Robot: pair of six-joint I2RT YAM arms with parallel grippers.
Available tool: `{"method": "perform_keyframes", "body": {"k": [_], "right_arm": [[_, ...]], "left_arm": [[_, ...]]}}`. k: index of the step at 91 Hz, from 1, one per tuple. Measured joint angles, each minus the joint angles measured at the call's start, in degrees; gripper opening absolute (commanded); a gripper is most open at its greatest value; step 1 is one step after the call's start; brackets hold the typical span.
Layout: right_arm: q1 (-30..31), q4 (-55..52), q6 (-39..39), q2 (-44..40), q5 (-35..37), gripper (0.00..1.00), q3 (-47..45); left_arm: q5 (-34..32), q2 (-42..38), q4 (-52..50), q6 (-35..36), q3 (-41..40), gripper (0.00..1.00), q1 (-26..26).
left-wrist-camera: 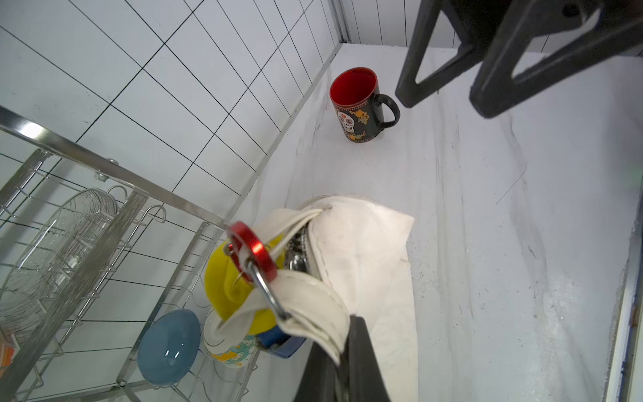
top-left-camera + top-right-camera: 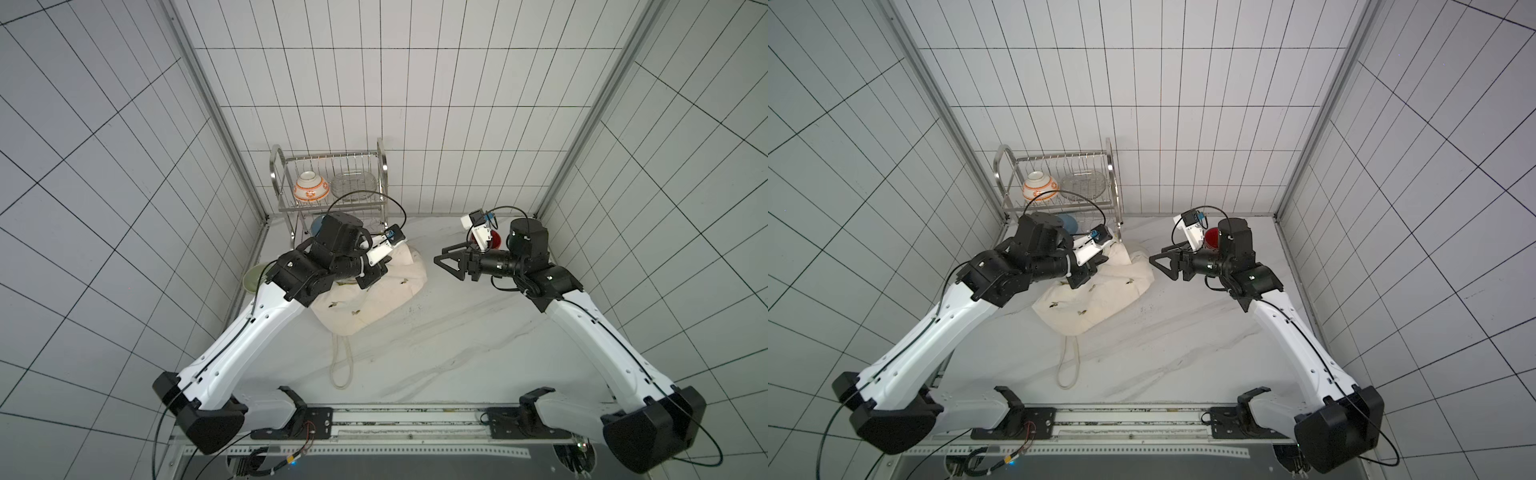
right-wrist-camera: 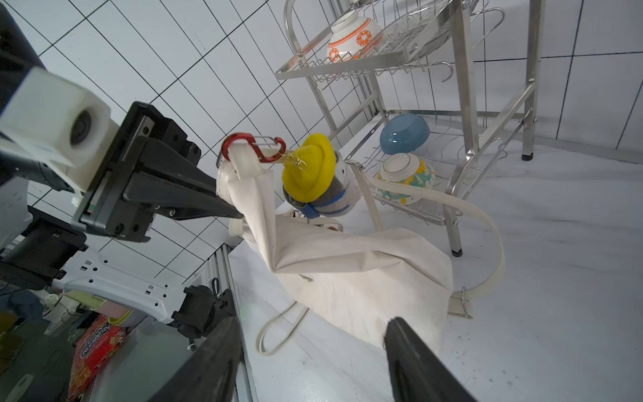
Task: Remove the decoration from the bag
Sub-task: Adjust the bag at the center of the board.
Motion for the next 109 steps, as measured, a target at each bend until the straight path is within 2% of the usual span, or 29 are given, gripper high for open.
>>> {"method": "perform_keyframes", "body": {"k": [20, 37, 83, 109], "right_arm": [[0.0, 5.9, 3.3, 0.0, -3.8, 0.64, -6.2], [0.3, 7.6, 3.9, 0.1, -8.4, 0.57, -7.3], [6.7, 8.5, 5.4, 8.5, -10.4, 0.54, -6.6], [7.3, 6.7, -1.9, 8.7, -11.0, 0.41, -6.1]], "left_arm": [[-4.8, -5.1, 14.1, 4.5, -19.1, 0.00, -4.0], [-5.6, -5.8, 23.3, 4.6, -26.4, 0.00, -5.7], [-9.3, -9.4, 37.4, 6.7, -35.8, 0.00, -10.2], [-8.4, -10.1, 38.3, 4.1, -35.8, 0.00, -10.2]]}}
